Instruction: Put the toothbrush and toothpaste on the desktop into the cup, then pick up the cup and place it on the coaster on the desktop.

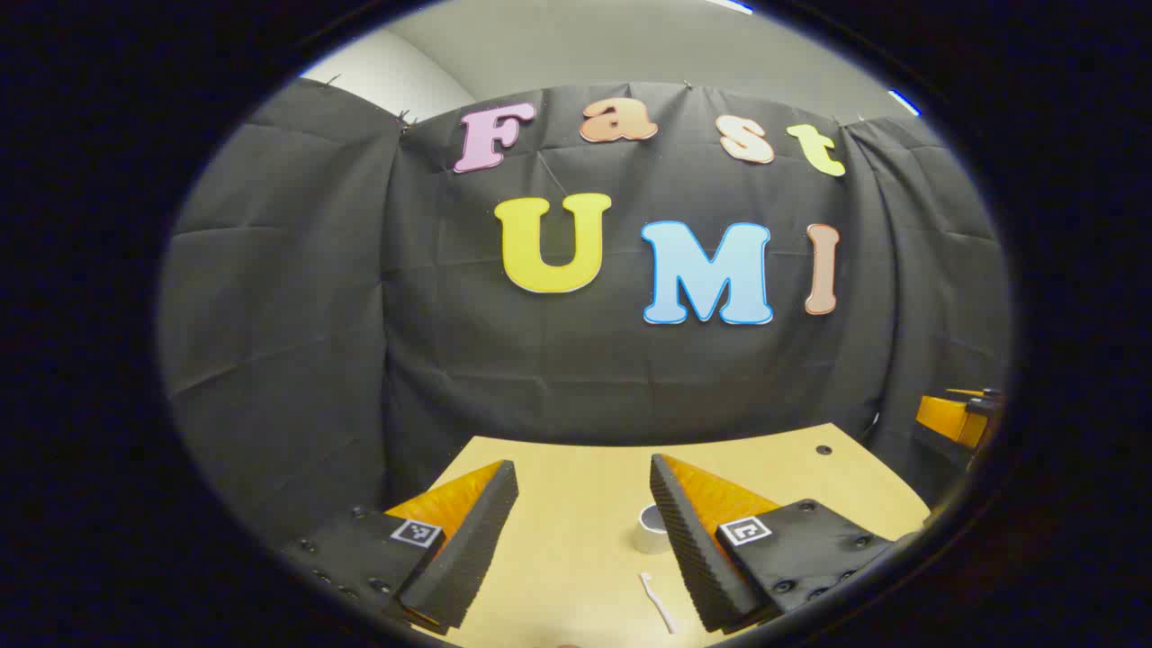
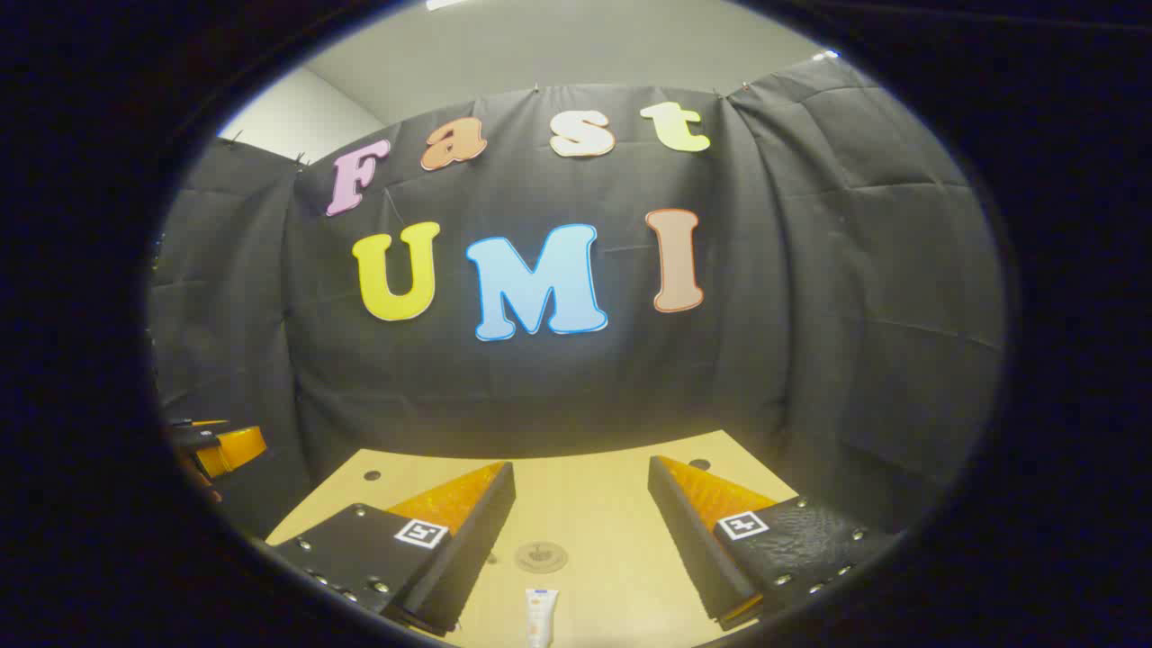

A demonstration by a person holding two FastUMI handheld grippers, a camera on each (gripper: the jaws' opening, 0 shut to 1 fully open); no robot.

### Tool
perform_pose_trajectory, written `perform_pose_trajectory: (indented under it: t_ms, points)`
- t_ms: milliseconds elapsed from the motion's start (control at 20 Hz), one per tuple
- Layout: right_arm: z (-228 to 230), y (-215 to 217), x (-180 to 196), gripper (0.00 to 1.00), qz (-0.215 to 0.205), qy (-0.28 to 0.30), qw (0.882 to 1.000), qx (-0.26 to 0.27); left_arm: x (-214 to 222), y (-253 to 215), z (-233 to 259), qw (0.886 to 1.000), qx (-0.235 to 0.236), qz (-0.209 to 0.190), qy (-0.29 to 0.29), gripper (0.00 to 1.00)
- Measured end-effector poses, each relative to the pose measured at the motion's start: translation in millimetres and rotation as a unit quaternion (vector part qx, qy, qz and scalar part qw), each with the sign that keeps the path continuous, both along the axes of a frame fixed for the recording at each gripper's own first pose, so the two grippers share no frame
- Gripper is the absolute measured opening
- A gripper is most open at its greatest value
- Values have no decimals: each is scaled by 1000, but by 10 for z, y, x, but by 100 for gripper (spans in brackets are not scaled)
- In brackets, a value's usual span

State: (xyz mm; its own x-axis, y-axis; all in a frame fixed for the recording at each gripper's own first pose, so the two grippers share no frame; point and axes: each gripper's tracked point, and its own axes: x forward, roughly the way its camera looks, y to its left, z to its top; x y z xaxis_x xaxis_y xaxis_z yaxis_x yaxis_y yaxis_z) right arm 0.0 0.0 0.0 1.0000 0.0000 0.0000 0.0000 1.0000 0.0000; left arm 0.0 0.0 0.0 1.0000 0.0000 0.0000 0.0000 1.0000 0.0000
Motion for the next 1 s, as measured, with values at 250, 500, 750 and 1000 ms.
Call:
perform_pose_trajectory:
  t_ms: [250, 500, 750, 1000]
  points:
    - [-278, 45, 126, 93, 8, 52, 999, -15, 108, -156, -162, 1000, 10, -3, 24, 99]
    - [-520, 165, 175, 93, 23, 88, 996, -17, 174, -294, -439, 998, 11, -10, 57, 99]
    - [-668, 231, 187, 93, 28, 113, 993, -21, 216, -324, -609, 997, 8, -8, 82, 100]
    - [-823, 272, 223, 93, 28, 144, 989, -22, 310, -383, -973, 991, 4, -19, 130, 96]
